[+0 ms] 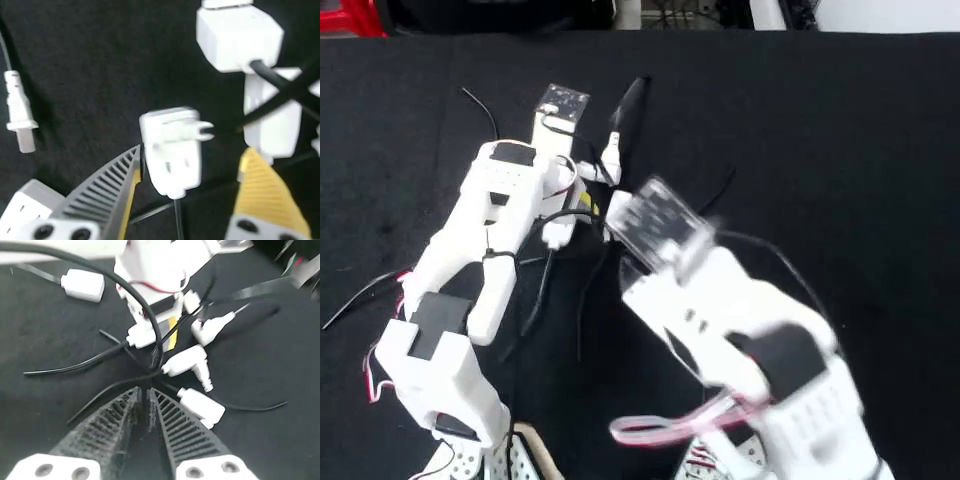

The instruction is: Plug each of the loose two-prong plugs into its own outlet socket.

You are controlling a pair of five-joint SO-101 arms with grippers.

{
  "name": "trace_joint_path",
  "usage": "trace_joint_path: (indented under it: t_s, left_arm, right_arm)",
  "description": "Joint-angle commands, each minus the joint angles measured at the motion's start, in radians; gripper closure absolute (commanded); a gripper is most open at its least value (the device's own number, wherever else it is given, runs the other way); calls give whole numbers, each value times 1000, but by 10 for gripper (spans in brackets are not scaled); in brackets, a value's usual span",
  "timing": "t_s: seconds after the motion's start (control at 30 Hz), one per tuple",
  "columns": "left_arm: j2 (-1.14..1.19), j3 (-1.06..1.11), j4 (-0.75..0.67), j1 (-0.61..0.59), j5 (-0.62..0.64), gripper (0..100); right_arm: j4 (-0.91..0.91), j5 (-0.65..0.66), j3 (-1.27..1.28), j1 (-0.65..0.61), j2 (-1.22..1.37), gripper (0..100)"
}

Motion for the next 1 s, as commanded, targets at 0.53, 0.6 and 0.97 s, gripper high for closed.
trace_joint_path:
  t_s: [0.53,0.6,0.97]
  left_arm:
    - [-78,-274,450,-513,-775,664]
    - [-5,-278,419,-536,-875,662]
    - [166,-275,190,-512,-997,662]
  right_arm:
    - [-11,11,-104,-23,189,972]
    - [-11,6,-102,-23,189,972]
    - [-15,0,-87,-25,189,972]
